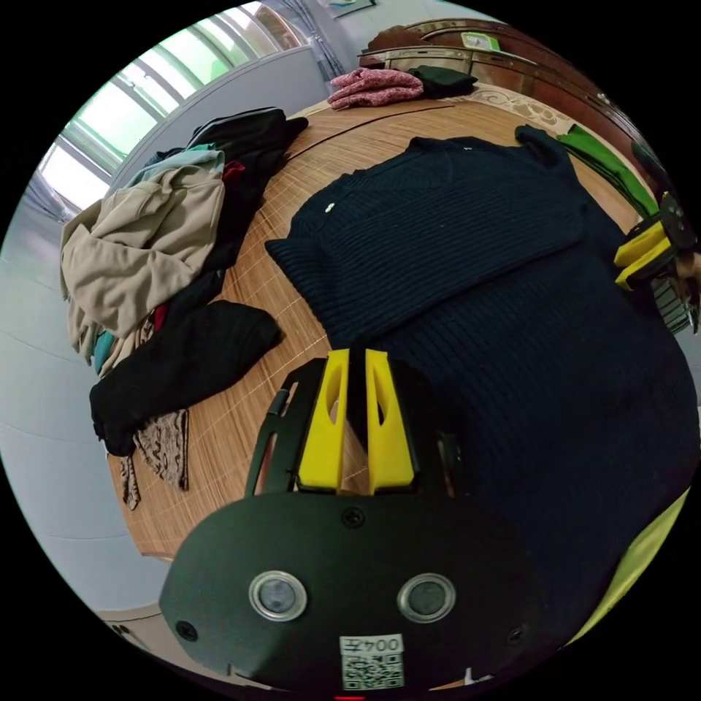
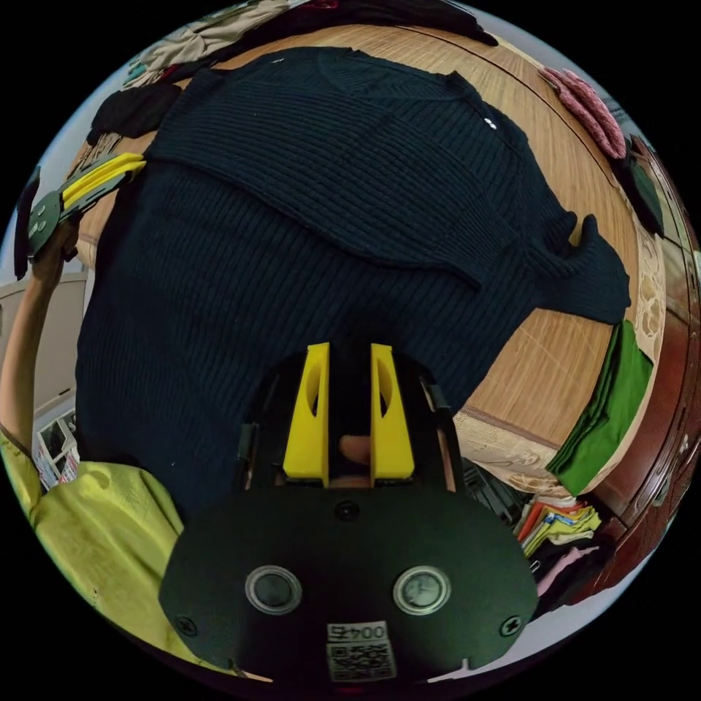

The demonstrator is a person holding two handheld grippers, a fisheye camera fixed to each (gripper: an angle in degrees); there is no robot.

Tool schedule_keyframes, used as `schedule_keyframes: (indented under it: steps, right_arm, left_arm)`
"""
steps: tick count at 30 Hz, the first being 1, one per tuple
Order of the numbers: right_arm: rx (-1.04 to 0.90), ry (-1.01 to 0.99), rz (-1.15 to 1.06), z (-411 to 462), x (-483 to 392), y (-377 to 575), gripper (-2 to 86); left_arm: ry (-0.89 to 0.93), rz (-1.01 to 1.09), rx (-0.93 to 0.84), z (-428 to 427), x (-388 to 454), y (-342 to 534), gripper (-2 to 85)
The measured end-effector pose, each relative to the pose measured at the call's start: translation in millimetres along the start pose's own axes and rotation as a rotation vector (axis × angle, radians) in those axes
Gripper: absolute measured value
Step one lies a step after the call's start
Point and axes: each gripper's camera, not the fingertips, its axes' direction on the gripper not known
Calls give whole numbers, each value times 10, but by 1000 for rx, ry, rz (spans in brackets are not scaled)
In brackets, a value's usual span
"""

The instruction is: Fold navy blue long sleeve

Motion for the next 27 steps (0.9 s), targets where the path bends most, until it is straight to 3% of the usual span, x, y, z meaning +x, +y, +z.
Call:
schedule_keyframes:
  steps: [10, 14, 24, 27]
  right_arm:
    - [-50, 46, -51, -66, -189, -509, 93]
    - [-51, 65, -53, -78, -205, -604, 92]
    - [136, 37, -1, -100, 19, -428, 89]
    - [163, 24, -1, -106, 139, -365, 89]
  left_arm:
    - [-30, -26, -20, -51, -65, -427, 9]
    - [55, -120, 0, -39, -316, -427, 9]
    - [298, -391, 39, 0, -837, -403, 10]
    - [214, -352, 123, -240, -816, -475, 6]
